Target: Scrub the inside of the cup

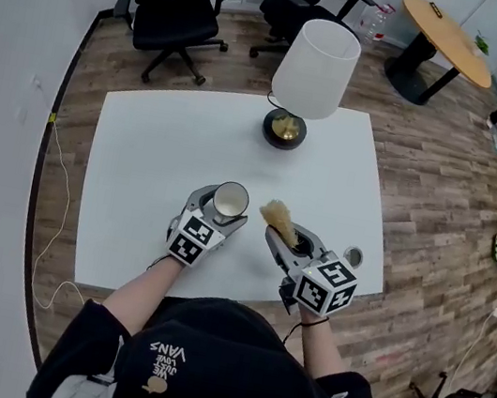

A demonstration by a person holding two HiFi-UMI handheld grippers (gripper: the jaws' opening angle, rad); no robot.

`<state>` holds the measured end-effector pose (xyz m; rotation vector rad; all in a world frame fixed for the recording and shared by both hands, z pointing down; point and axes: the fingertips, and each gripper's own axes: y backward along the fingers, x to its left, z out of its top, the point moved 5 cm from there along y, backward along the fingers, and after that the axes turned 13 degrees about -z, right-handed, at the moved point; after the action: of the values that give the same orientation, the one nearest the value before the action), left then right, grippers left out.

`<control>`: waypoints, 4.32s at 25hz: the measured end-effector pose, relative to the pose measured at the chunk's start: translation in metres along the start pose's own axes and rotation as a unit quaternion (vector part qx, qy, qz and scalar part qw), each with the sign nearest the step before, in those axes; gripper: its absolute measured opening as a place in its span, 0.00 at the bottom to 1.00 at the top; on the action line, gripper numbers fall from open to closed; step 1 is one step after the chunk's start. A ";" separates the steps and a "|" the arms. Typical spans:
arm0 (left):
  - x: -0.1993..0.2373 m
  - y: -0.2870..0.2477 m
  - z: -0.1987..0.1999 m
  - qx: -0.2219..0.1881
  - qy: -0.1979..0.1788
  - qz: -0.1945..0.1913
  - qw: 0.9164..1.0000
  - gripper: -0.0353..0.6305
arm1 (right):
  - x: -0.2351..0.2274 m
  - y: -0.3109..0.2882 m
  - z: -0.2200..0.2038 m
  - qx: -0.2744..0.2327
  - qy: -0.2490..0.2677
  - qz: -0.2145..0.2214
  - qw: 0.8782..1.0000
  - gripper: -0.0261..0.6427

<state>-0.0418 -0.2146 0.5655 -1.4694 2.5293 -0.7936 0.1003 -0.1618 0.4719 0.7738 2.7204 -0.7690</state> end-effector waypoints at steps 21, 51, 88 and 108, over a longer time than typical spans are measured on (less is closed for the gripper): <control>0.007 -0.017 -0.025 0.009 -0.009 -0.004 1.000 0.62 | -0.001 -0.009 -0.003 0.015 -0.002 -0.004 1.000 0.19; -0.042 0.095 0.055 -0.125 -0.039 0.048 0.990 0.62 | 0.022 -0.001 0.000 -0.014 0.009 0.045 0.999 0.19; -0.103 0.165 0.040 -0.152 -0.007 0.101 0.983 0.07 | 0.058 0.044 -0.028 -0.015 0.060 0.056 0.996 0.19; -0.111 0.169 0.045 -0.171 -0.005 0.096 0.981 0.07 | 0.064 0.047 -0.030 -0.012 0.070 0.053 0.996 0.19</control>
<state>-0.0997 -0.0722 0.4263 -1.2727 2.8509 -0.3347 0.0699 -0.0842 0.4563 0.9928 2.7774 -0.6813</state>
